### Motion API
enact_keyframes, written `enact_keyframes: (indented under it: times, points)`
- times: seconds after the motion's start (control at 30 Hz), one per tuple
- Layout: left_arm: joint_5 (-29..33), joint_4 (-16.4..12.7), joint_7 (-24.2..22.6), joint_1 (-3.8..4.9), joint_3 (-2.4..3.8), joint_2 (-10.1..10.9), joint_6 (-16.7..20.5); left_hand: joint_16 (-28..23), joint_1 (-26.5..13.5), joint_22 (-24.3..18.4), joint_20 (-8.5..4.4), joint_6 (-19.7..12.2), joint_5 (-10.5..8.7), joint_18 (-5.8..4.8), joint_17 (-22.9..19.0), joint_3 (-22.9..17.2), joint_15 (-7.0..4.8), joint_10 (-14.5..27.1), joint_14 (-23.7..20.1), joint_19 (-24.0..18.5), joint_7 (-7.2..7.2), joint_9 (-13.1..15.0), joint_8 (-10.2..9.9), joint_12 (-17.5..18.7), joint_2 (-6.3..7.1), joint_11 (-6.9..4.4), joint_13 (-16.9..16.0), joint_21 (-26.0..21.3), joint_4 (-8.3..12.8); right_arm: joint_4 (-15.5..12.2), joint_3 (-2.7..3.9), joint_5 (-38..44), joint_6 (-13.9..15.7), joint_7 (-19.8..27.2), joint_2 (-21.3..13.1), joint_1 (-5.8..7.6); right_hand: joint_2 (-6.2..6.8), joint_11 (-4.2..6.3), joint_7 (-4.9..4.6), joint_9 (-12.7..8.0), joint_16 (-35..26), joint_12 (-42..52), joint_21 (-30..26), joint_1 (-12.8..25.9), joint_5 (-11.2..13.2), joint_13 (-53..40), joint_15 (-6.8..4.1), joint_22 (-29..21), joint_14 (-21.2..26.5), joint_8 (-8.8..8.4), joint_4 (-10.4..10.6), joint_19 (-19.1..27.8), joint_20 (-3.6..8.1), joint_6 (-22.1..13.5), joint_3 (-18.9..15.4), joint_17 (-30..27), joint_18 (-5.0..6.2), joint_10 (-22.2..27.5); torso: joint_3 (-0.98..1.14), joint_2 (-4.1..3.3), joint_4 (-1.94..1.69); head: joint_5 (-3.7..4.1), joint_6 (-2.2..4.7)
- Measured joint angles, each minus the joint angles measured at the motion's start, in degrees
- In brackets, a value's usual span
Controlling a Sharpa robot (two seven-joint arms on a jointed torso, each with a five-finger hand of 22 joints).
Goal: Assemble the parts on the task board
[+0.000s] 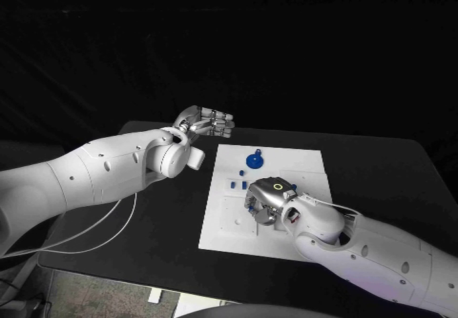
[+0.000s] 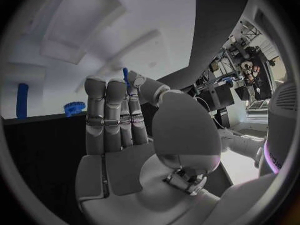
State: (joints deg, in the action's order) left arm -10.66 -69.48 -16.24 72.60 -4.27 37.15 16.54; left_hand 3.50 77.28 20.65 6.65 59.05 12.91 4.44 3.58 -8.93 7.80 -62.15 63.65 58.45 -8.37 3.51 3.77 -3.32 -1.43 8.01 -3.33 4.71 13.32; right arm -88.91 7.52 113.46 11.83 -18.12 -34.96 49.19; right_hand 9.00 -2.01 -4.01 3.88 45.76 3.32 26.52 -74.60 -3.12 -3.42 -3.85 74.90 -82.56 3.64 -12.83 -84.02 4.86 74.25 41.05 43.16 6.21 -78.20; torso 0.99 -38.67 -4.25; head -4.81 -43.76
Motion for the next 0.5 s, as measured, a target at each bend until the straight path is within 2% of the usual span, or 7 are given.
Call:
enact_keyframes:
  times: [0.17,0.27,0.5]
  points:
    - [0.01,-0.02,0.00,0.00,0.00,0.08,-0.03,0.00,0.00,0.00,0.00,0.00,0.00,0.00,0.00,0.00,0.00,0.00,0.00,0.00,0.00,0.00,0.00,0.00,0.00,0.00,0.00,0.00,0.00,0.30,-0.06,0.04,0.00,0.02,0.13,0.06,0.00,-0.03,0.00,0.00,0.00,0.00,0.00,0.00,0.01,0.00,0.00,0.00,0.00,0.00,0.00,0.00,0.00,0.00,0.00,0.00,0.00,-0.02,-0.01,-0.02,0.01,-0.07,-0.04]
    - [0.01,-0.03,0.00,0.00,0.00,0.14,-0.04,0.00,0.00,0.13,0.00,0.00,0.00,0.91,0.00,0.00,0.00,0.00,0.00,0.00,0.00,0.00,0.00,0.00,0.00,0.00,0.00,0.00,0.00,0.61,-0.10,0.09,0.02,0.04,0.23,0.09,0.00,-0.03,0.00,0.00,0.00,0.00,0.00,0.00,0.01,0.00,0.00,0.00,0.00,0.00,0.00,0.00,0.00,0.00,-0.01,0.00,0.00,-0.03,-0.01,-0.03,0.02,-0.13,-0.09]
    - [0.02,-0.05,0.00,-0.01,0.00,0.17,-0.11,0.00,0.00,0.12,0.00,0.00,0.00,0.92,0.00,0.00,0.00,0.00,0.00,0.00,0.00,0.00,0.00,0.00,0.00,0.00,0.00,0.00,0.00,1.44,-0.32,0.24,0.01,0.08,0.68,0.09,0.00,-0.03,-0.01,0.06,0.00,0.00,0.00,0.00,0.01,0.00,0.01,0.05,0.00,0.00,-0.07,0.00,-0.01,-0.01,-0.08,-0.01,0.00,-0.03,0.02,-0.03,0.02,-0.23,-0.15]
